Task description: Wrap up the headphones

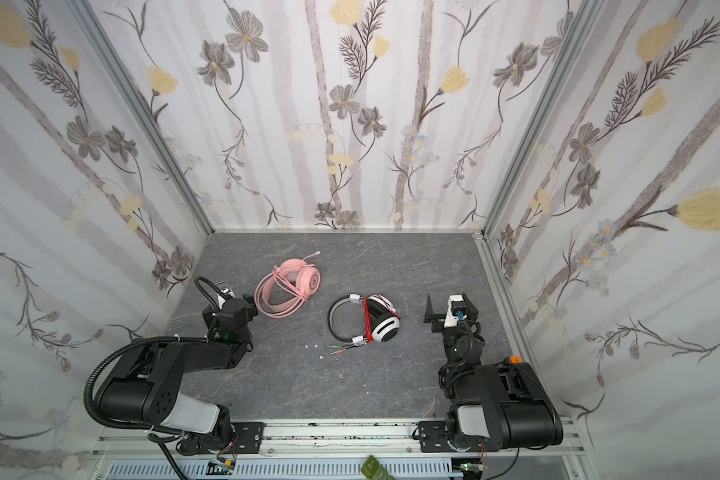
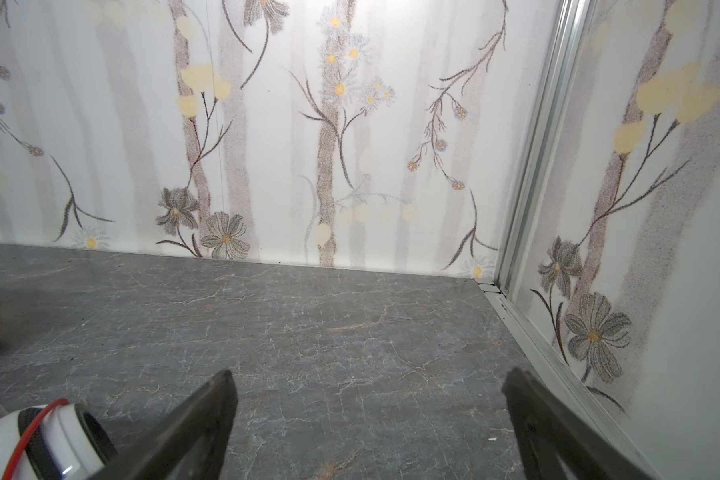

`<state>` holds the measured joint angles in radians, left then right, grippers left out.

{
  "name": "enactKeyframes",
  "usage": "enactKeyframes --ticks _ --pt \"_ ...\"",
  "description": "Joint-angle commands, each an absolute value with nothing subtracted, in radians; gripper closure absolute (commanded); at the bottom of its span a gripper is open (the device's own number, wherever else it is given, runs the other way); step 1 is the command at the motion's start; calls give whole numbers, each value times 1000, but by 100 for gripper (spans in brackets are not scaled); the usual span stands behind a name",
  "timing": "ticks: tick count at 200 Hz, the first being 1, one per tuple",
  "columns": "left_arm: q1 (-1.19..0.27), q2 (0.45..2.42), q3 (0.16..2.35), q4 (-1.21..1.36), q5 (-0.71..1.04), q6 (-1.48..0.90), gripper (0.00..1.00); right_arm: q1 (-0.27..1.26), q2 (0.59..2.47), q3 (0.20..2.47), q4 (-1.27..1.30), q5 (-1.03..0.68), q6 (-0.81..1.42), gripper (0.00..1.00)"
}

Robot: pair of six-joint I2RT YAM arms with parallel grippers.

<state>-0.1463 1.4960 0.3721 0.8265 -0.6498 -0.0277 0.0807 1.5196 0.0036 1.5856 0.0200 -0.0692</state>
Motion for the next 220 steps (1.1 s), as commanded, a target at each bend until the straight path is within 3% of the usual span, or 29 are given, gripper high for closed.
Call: enactKeyframes --ticks 1,35,64,85,93,123,150,220 --pt "-131 1520 448 793 -618 -55 0 89 1547 -35 1799 11 -94 0" --pt "-128 1566 537 675 -547 -27 0 97 1524 21 1673 90 -80 0" --pt "-123 1520 342 993 -419 6 0 98 1499 123 1448 113 -65 0" --pt "-103 1560 323 1029 -318 -1 0 90 1504 156 1389 155 -38 0" --pt "-117 1629 310 1192 -374 47 0 89 1503 151 1398 157 -37 0" --pt "-91 1570 358 974 -325 -11 0 89 1508 145 1417 176 -33 0" --pt "-74 1589 360 1008 -299 -8 0 26 1513 225 1263 85 16 0" --pt "-79 1581 359 996 -302 -8 0 30 1509 200 1311 86 9 0"
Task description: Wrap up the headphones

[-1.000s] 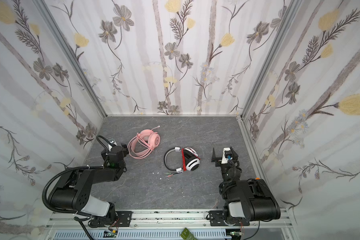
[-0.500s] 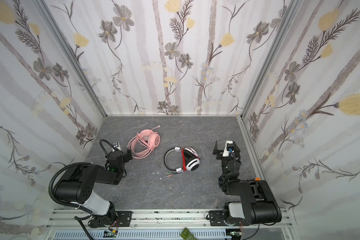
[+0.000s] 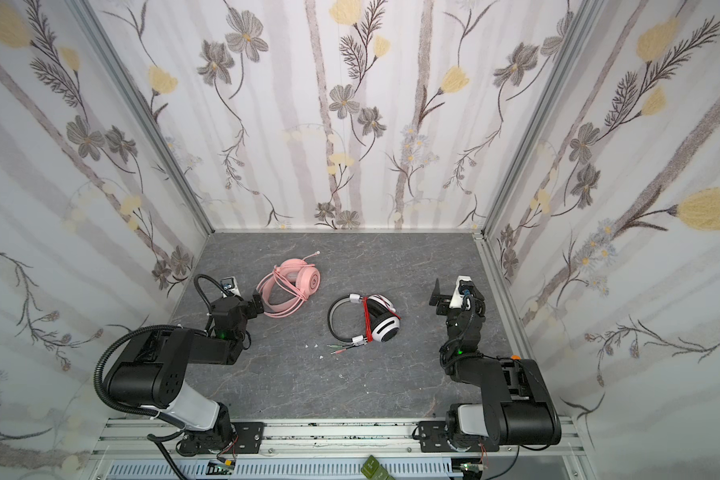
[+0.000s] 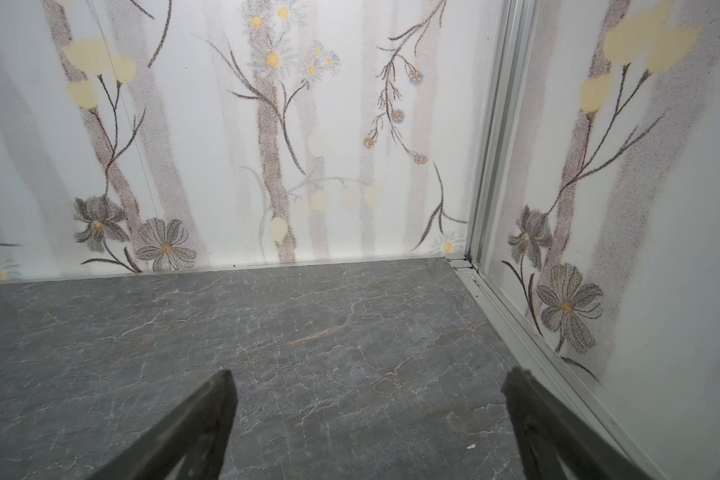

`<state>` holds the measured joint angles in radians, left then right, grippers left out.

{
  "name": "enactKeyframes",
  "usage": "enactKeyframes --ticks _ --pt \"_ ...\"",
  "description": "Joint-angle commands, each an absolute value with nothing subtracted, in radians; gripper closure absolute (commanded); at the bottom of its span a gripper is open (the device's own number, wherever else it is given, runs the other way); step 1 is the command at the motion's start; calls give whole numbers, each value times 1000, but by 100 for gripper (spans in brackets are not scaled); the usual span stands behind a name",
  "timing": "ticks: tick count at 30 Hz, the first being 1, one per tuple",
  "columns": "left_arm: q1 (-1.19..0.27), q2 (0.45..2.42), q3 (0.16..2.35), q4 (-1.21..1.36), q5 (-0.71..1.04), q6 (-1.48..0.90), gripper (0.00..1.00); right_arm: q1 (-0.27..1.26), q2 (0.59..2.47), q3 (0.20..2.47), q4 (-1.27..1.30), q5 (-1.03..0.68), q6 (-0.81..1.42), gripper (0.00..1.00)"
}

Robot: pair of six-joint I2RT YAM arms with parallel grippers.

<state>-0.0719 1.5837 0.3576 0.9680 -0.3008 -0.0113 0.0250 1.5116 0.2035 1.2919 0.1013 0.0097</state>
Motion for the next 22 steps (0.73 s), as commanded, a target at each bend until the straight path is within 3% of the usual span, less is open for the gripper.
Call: enactKeyframes --ticks 1,22 --pt "-80 1582 358 1001 -304 -6 0 31 1509 200 1310 85 8 0" --pt "-86 1583 348 1019 -307 0 0 5 1511 204 1308 18 14 0"
